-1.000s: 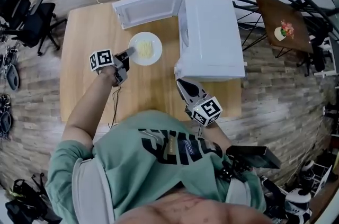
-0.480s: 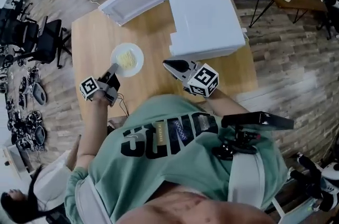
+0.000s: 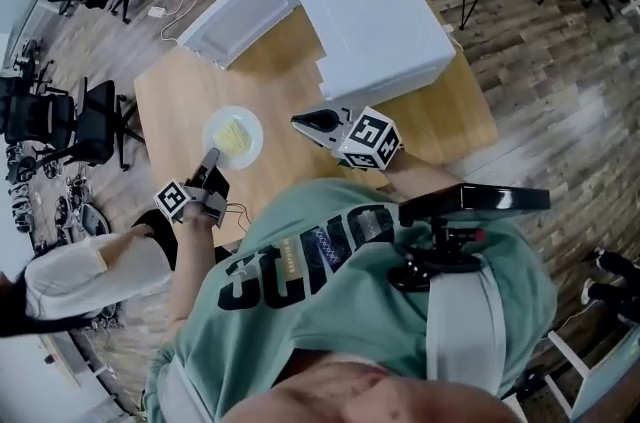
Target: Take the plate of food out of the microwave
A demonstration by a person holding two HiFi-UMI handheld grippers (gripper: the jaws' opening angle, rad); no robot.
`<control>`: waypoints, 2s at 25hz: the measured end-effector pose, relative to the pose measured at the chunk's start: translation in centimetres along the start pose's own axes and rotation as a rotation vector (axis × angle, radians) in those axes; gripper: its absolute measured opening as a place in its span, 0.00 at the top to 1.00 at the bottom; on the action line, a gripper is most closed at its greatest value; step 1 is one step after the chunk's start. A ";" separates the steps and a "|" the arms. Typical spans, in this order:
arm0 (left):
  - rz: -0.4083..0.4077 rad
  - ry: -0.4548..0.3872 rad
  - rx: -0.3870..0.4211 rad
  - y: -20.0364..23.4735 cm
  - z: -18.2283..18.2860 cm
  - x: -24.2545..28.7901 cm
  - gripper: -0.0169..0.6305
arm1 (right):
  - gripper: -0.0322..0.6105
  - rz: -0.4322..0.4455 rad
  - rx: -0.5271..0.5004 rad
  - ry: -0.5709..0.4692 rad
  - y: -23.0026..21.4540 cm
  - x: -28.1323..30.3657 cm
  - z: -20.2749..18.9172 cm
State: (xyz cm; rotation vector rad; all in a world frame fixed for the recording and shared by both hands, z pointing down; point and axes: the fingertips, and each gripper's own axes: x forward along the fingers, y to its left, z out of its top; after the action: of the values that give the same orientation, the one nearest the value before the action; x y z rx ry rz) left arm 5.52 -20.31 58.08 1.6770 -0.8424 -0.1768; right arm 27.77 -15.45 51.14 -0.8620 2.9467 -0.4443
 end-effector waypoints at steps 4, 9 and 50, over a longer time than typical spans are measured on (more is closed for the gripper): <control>-0.058 -0.003 -0.014 2.1 2.3 -2.6 0.95 | 0.94 -0.017 -0.034 0.026 2.5 3.7 -0.2; -0.109 0.014 -0.031 6.4 5.4 -8.5 0.95 | 0.94 -0.090 -0.018 0.036 7.1 9.6 -1.1; -0.035 -0.119 -0.062 13.9 12.3 -14.0 0.95 | 0.94 -0.056 -0.027 0.114 5.4 17.6 0.5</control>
State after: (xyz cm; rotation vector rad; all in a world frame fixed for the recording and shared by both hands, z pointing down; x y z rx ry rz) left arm -17.20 -22.15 62.59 1.6363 -0.8878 -0.3259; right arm 10.08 -20.62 49.89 -0.9561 3.0447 -0.4734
